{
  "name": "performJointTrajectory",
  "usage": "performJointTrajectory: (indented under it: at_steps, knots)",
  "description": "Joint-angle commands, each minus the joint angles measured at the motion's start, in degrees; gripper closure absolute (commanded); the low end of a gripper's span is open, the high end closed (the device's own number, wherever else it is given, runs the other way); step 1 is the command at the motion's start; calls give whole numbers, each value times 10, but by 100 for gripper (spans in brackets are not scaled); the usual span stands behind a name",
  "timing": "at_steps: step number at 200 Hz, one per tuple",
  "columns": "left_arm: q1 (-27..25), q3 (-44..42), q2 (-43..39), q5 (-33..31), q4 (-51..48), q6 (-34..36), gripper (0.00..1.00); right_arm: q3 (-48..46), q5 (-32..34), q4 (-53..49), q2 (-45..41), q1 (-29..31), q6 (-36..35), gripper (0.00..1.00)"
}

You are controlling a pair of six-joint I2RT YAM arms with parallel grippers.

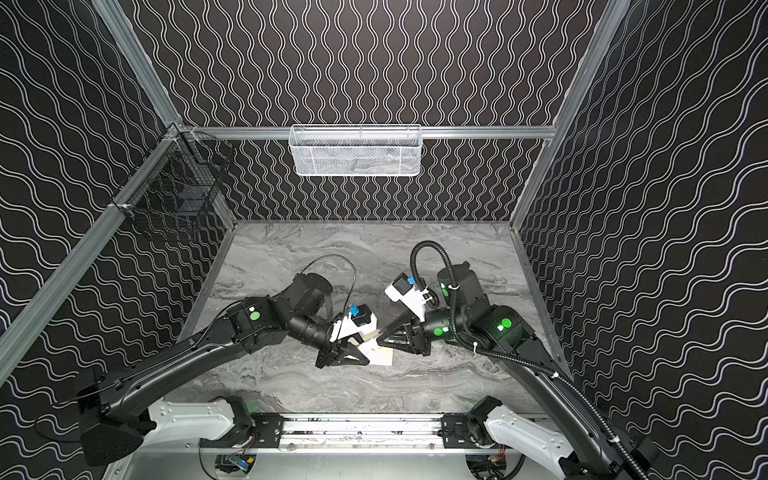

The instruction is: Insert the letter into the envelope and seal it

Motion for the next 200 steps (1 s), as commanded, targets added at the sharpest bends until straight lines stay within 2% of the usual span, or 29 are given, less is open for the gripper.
performJointTrajectory:
  at_steps: [1, 77, 147, 176, 200]
  knots:
    - [-4, 2, -5, 55, 173, 5, 100, -15, 4, 9, 12, 11, 6, 89]
    - [6, -24, -9, 57, 220, -10, 100, -63, -24, 89, 49, 24, 32, 89]
    - [23, -42, -16, 58, 237, -32, 100, -57, -20, 91, 58, 29, 28, 90]
    - [23, -61, -30, 44, 228, -40, 100, -24, 18, 63, 34, 28, 13, 83]
    - [25, -83, -47, 34, 231, -42, 100, 1, 48, 47, 21, 25, -1, 66]
